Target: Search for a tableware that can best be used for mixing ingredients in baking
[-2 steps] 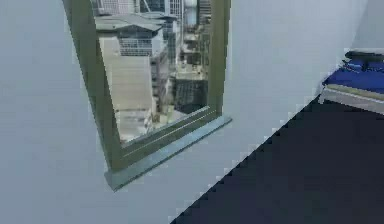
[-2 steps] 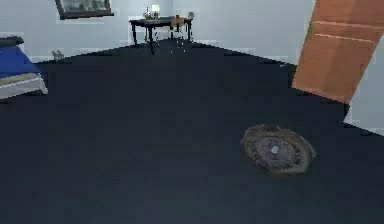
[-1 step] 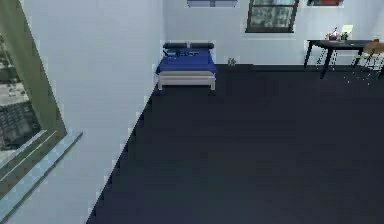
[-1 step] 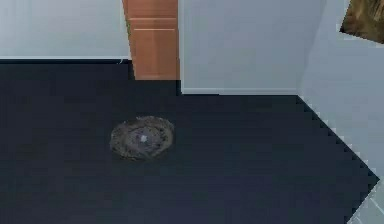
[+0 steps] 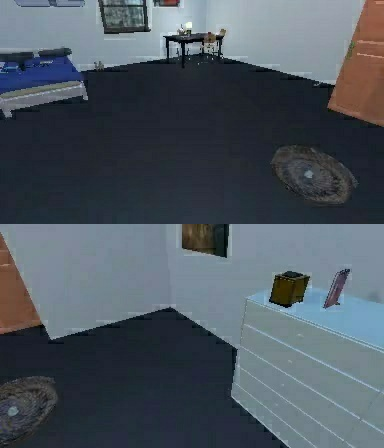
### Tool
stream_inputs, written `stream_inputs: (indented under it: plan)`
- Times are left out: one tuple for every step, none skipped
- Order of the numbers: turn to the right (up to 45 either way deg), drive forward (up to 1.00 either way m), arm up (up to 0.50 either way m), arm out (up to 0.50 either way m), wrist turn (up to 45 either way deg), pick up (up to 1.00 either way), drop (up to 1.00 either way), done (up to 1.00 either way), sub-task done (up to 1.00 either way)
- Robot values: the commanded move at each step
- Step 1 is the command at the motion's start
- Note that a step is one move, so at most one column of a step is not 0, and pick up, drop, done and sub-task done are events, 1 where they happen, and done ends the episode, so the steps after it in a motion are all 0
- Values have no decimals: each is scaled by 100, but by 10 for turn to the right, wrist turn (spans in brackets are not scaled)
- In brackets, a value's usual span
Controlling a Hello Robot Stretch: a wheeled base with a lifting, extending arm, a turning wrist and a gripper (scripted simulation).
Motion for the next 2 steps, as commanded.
stream_inputs:
  plan:
    - [0, 100, 0, 0, 0, 0, 0, 0, 0]
    - [60, 0, 0, 0, 0, 0, 0, 0, 0]
